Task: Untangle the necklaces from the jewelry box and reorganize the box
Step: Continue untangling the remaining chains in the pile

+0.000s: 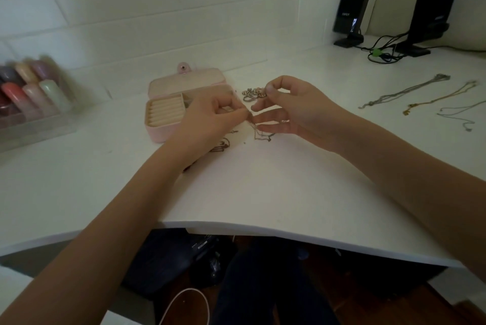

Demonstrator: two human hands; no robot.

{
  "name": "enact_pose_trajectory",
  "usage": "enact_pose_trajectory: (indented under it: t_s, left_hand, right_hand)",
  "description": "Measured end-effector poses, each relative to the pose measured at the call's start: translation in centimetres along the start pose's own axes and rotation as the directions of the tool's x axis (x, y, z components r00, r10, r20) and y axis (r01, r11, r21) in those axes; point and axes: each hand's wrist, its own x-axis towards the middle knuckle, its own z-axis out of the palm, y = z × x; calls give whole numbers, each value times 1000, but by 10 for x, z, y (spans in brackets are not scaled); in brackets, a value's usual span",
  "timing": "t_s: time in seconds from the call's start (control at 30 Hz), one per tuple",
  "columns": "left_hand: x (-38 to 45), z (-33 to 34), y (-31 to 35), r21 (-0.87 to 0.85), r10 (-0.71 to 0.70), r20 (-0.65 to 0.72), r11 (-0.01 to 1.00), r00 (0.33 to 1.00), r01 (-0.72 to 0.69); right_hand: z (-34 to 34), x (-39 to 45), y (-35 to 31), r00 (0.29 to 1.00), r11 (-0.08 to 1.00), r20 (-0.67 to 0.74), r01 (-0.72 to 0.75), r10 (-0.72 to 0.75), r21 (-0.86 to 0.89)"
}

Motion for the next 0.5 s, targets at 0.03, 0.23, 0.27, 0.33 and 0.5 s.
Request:
enact_pose_trajectory:
  t_s: [0.03, 0.23, 0.27, 0.33, 0.5]
  left_hand:
    - [0, 0, 0, 17, 12, 4, 1000, 1000, -12]
    - [1, 1, -4, 27, 5, 39, 1000, 999, -6]
    - [1, 0, -3, 10, -3, 38, 1000, 999, 3]
    - [0, 0, -1, -45, -7, 41, 999, 999, 9]
    - [0, -2, 0, -117, -51, 28, 992, 998, 54]
  right_hand:
    - [0, 0, 0, 1000, 1000, -14, 18, -19, -20]
    - [-2, 0, -1, 998, 997, -6, 63, -64, -41]
    - [-2, 0, -1, 997, 995, 15, 73, -72, -72]
    - [-2, -1, 1, 996, 988, 44, 87, -82, -129]
    - [2, 0, 1, 965, 871, -67, 198, -254, -449]
